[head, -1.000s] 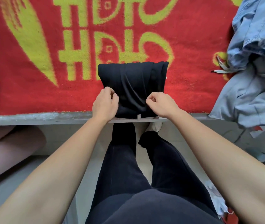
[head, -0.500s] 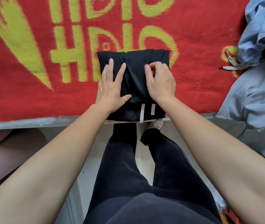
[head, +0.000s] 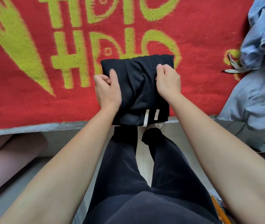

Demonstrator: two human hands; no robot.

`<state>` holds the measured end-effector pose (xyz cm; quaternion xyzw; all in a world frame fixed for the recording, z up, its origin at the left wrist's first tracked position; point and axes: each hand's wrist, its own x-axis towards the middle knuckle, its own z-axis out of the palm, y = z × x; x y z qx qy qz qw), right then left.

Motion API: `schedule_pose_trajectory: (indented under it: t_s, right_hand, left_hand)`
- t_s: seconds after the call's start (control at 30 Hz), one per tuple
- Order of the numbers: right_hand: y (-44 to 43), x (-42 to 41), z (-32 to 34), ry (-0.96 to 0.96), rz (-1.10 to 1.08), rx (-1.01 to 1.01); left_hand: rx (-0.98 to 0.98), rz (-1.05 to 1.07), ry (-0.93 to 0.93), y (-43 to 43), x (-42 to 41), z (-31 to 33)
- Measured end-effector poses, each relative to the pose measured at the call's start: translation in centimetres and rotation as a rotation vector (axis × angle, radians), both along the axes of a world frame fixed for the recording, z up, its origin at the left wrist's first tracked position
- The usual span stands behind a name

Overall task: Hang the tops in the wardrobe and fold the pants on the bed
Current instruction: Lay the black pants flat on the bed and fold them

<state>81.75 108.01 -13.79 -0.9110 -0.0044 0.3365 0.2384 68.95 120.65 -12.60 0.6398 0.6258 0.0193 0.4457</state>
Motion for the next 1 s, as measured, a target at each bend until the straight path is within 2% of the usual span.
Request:
schedule_pose_trajectory:
  t_s: [0.07,0.13,0.2,0.27,0.33,0.4,0.5,0.6,0.7,0.77,0.8,0.87,0.93,1.0]
  right_hand:
    - [0.7,-0.1,0.5,-0.004,0.08,0.004]
    - [1.4,0.0,0.9,-0.019,0.11,0.03]
    - [1.3,0.7,0.9,-0.167,-0.006,0.076]
    - [0.2,1.6,0.4,-0.251,-0.174,0.019]
    - [-1.4,1.4,-0.4,-0.089,-0.231,-0.113]
    - [-2.4,0.6,-1.1,0.05,-0.184,-0.159]
    - [-3.3,-1.2,-0.8,-0.025,-0.224,-0.172]
    - [-4.4,-3.7,-0.2,-0.021,-0.108,-0.202]
    - [-5.2,-6.2,0.2,-0.027,-0.031,-0.075]
    - [-5.7,-7.0,0.0,-0.108,-0.112,-0.053]
    - [-6.1,-7.2,-0.2,-0.103,-0.149,-0.105]
    - [-7.4,-7.2,-1.0,0.009,-0.211,-0.27]
    - [-9.1,-6.8,-1.7,0.132,-0.283,-0.348]
    - [-9.7,-6.2,-1.7,0.088,-0.336,-0.336]
  left_hand:
    - [-0.08,0.153,0.02,1.4,2.3,-0.2]
    - [-0.024,0.073,0.023,2.1,3.6,-0.3]
    - [0.083,0.0,-0.031,2.4,3.4,-0.2]
    - [0.141,0.004,-0.034,2.5,1.9,-0.5]
    - [0.078,0.038,0.037,1.9,0.0,-0.9]
    - [-0.102,0.093,0.081,1.1,-1.3,-1.3]
    - [-0.254,0.091,0.061,0.2,-3.0,-1.7]
    - [-0.166,-0.005,0.049,-1.1,-4.7,-1.1]
    - [-0.052,-0.005,0.009,-2.1,-4.8,-0.2]
    - [-0.054,-0.003,0.034,-2.4,-4.8,-0.1]
    - [-0.064,-0.033,0.079,-2.4,-5.2,-0.4]
    - [-0.143,-0.122,0.184,-2.3,-6.4,-1.2]
    - [-0.198,-0.191,0.249,-2.1,-7.1,-2.0]
    - [-0.162,-0.215,0.286,-1.7,-7.2,-2.4]
